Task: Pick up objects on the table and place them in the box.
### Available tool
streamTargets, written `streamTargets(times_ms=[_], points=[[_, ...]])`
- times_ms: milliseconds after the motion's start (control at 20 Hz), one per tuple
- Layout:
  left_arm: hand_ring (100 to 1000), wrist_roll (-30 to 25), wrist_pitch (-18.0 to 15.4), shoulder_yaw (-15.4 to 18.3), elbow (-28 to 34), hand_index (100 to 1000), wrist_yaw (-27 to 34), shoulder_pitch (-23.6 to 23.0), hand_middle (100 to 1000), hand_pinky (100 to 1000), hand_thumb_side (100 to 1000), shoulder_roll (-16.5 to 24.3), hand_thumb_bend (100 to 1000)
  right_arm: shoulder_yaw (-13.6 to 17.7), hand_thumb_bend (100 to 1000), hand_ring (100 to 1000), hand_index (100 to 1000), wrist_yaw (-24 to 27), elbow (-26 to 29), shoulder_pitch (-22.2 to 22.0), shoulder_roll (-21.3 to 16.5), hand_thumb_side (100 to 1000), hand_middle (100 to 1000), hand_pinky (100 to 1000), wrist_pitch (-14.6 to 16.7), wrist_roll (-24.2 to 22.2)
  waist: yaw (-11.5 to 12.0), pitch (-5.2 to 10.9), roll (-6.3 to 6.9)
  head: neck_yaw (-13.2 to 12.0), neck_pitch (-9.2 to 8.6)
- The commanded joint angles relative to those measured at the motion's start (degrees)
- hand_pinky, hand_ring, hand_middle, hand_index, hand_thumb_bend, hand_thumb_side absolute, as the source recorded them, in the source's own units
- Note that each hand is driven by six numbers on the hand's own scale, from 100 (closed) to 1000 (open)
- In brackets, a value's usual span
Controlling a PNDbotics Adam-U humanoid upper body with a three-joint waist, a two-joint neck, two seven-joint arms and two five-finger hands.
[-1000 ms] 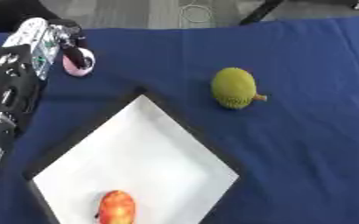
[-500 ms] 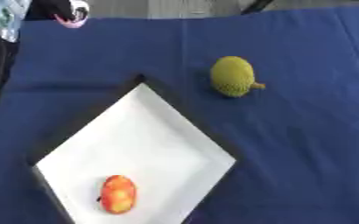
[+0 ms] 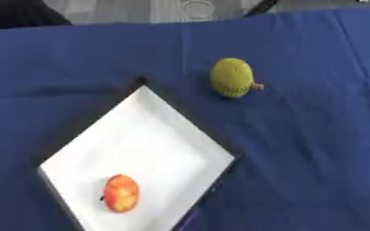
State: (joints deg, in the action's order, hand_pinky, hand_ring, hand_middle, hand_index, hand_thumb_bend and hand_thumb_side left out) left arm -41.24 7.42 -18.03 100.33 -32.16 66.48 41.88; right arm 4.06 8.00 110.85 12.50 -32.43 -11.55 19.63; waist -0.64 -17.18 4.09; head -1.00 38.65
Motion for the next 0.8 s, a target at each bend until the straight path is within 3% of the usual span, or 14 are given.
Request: streamTargets(times_ms=[50,400,800], points=[[742,-1.4,2.6,-0.6,10.8,451,5.2,-2.3,633,765,100,5.3,198,0.9,100,882,889,0.4,0.4,0.0,-2.1,628,856,883,0.3,0.2,0.3,2.50,0.49,0.2,0.40],[741,-2.9,0.2,-3.7,14.2,450,10.6,-9.3,635,759,100,9.5,176,1.1,100,882,889,0.7,0.3,-0.6,-2.1,626,857,883,0.4,0.5,0.6,3.29,0.25,0.2,2.24],[729,-3.8,1.0,-10.1,14.3,448,8.6,-15.9,618,736,100,9.4,131,0.9,100,882,889,0.7,0.3,-0.7,-1.5,628,857,883,0.4,0.3,0.3,3.25,-0.28,0.4,2.56]])
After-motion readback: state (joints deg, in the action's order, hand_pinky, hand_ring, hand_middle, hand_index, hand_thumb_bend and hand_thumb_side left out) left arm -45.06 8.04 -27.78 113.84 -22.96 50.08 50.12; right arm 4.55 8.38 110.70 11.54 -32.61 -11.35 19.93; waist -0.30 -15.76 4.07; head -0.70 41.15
